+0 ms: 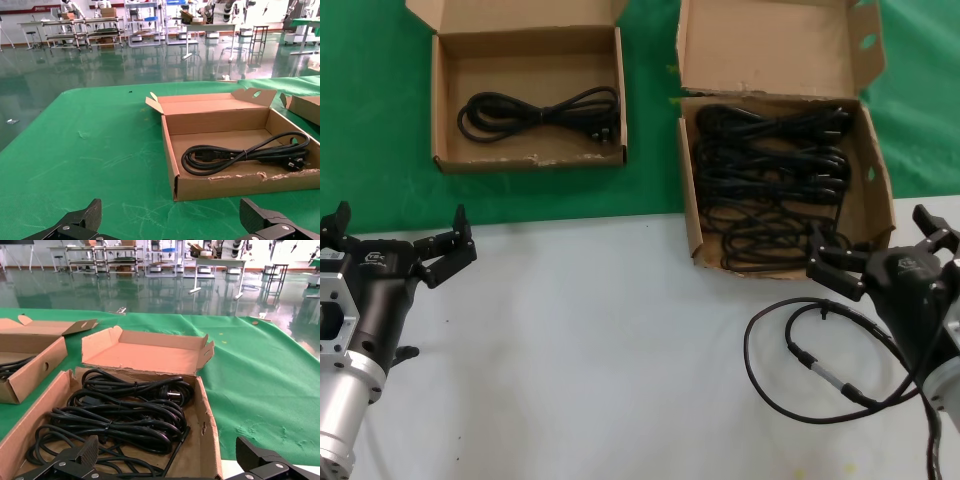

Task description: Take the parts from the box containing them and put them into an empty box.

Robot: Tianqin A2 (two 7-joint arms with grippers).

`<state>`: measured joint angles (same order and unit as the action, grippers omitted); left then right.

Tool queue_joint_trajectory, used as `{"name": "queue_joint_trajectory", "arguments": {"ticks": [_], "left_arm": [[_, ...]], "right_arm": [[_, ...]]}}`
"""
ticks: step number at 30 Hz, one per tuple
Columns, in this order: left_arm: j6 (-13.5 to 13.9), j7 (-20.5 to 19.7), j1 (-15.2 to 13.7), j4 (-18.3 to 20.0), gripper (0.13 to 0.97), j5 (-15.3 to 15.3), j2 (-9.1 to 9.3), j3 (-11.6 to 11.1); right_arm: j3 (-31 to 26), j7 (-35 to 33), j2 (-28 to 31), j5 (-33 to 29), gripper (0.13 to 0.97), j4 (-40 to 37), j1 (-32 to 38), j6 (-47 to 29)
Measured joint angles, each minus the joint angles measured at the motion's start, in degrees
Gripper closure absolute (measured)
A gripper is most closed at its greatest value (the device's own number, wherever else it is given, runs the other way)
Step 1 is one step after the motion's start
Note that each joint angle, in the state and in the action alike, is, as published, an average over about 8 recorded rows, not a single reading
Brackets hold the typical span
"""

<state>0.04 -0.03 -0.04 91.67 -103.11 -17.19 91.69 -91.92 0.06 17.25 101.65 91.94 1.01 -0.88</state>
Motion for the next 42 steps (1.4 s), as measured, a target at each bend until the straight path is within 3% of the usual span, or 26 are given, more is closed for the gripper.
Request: {"name": "queue_joint_trajectory", "arguments": {"ticks": [42], "left_arm": [[0.0, 0.0, 0.0, 0.0, 0.132, 0.0, 0.0, 0.0]], "right_arm": [[0.0, 0.0, 0.0, 0.0, 0.129, 0.0, 0.0, 0.0]]}}
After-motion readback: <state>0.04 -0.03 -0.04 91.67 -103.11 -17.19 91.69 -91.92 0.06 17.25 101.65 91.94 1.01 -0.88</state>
